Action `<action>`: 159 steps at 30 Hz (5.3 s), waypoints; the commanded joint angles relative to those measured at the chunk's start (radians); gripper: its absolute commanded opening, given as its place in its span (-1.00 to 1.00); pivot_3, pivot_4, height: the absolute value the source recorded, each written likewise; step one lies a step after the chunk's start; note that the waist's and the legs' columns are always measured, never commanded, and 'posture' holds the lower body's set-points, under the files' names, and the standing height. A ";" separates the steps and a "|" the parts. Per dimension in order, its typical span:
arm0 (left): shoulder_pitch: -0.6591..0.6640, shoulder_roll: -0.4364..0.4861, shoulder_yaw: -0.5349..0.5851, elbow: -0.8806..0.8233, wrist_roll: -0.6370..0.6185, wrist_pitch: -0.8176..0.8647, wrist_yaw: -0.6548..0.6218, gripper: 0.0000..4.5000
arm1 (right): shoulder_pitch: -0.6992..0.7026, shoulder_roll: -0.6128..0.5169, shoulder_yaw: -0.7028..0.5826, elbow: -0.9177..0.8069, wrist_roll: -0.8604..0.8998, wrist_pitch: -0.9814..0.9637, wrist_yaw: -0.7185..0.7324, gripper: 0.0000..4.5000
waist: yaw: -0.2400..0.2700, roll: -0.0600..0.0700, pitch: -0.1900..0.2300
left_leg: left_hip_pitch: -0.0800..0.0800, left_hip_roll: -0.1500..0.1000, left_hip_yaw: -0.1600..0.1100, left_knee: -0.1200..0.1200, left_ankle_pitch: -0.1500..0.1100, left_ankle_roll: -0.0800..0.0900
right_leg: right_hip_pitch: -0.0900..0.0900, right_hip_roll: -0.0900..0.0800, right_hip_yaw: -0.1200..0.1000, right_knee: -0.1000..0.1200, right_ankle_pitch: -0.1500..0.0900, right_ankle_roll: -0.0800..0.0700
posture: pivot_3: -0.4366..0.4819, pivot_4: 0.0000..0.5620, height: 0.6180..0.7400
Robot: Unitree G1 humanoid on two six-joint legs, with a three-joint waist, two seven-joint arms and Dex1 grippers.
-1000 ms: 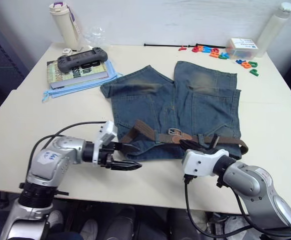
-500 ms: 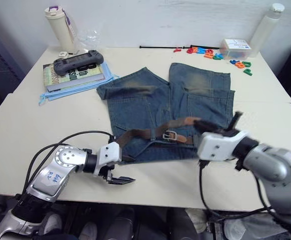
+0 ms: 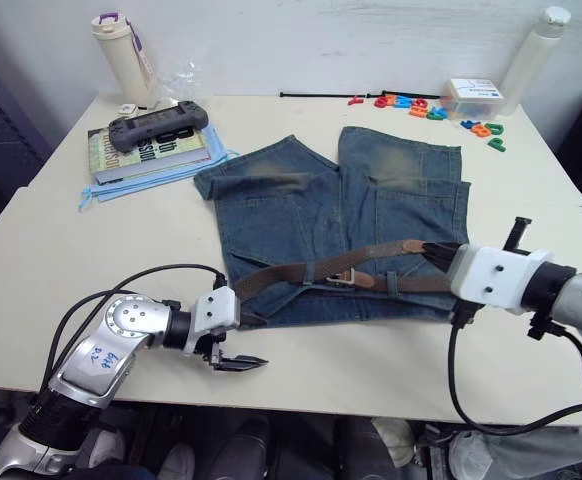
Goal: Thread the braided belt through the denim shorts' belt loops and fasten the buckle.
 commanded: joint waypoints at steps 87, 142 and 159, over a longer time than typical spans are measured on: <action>-0.066 -0.366 0.058 -0.314 0.281 0.049 0.759 0.70 | -0.379 0.206 0.555 -0.034 -0.360 0.074 -0.162 -1.00 | 0.026 -0.007 0.011 | 0.005 0.004 0.008 -0.013 0.002 -0.007 | -0.001 0.003 -0.003 -0.011 0.002 0.002 | -0.05 -0.47 -0.39; 0.025 -0.448 0.145 -0.269 0.206 0.133 0.733 -1.00 | 0.012 0.266 0.566 -0.103 -0.415 0.284 -0.299 0.98 | 0.026 -0.008 0.010 | 0.008 0.004 0.010 -0.013 0.001 -0.007 | 0.001 0.004 -0.002 -0.010 0.002 0.002 | -0.05 -0.47 -0.39; 0.031 -0.446 0.136 -0.270 0.207 0.132 0.736 -1.00 | -0.018 0.353 0.621 -0.026 -0.495 0.329 -0.321 -0.09 | 0.027 -0.008 0.010 | 0.008 0.004 0.010 -0.013 0.001 -0.007 | 0.001 0.005 -0.001 -0.010 0.002 0.002 | -0.05 -0.47 -0.39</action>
